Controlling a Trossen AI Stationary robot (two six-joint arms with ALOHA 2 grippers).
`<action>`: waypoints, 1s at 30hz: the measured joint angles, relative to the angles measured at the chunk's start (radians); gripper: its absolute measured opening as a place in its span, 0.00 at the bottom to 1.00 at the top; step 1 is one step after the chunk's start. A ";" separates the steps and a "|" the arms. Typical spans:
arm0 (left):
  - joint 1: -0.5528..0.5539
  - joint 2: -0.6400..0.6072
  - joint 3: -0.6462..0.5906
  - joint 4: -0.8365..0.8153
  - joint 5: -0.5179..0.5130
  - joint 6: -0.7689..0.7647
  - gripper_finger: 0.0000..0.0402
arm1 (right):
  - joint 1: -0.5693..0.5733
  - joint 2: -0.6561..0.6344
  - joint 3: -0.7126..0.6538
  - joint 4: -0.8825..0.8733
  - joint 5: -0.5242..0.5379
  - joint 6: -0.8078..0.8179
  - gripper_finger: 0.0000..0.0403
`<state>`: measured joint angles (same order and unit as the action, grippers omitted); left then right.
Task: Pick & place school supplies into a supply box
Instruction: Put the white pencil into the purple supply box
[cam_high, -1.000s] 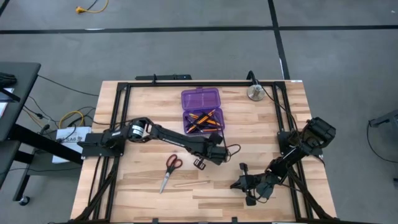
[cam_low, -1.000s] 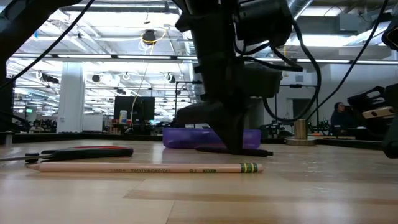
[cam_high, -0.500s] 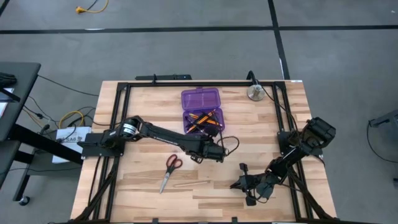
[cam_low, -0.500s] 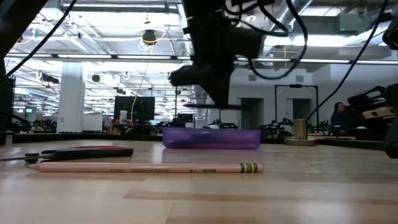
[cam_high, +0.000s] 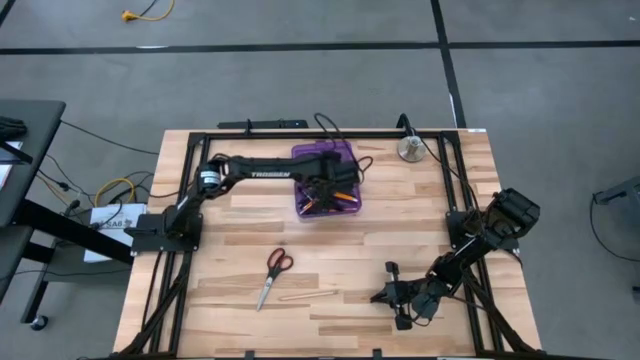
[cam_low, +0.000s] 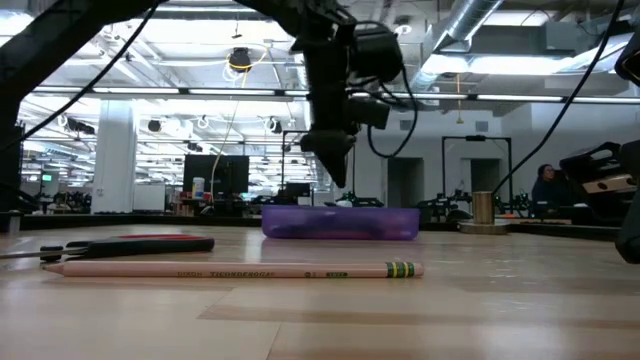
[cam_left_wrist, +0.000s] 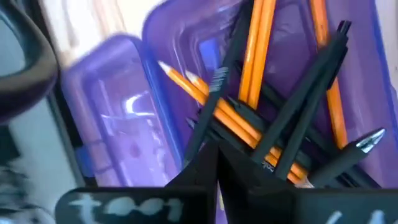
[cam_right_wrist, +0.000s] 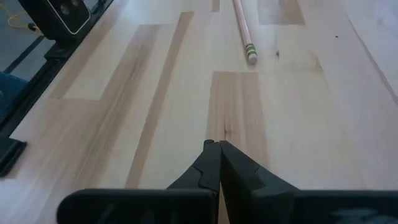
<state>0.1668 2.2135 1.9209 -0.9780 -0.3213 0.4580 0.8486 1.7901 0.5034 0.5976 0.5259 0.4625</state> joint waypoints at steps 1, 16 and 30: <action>0.008 0.000 0.000 -0.008 0.007 -0.017 0.00 | 0.000 0.000 0.000 -0.001 0.000 0.000 0.00; -0.187 -0.023 0.002 -0.261 0.400 -0.411 0.19 | 0.000 0.000 0.000 -0.021 0.000 0.008 0.00; -0.550 -0.020 -0.063 0.175 0.154 -0.759 0.26 | 0.002 0.000 0.000 -0.014 -0.005 0.044 0.00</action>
<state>-0.3827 2.1937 1.8584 -0.8028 -0.1672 -0.3010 0.8505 1.7901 0.5037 0.5838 0.5205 0.5068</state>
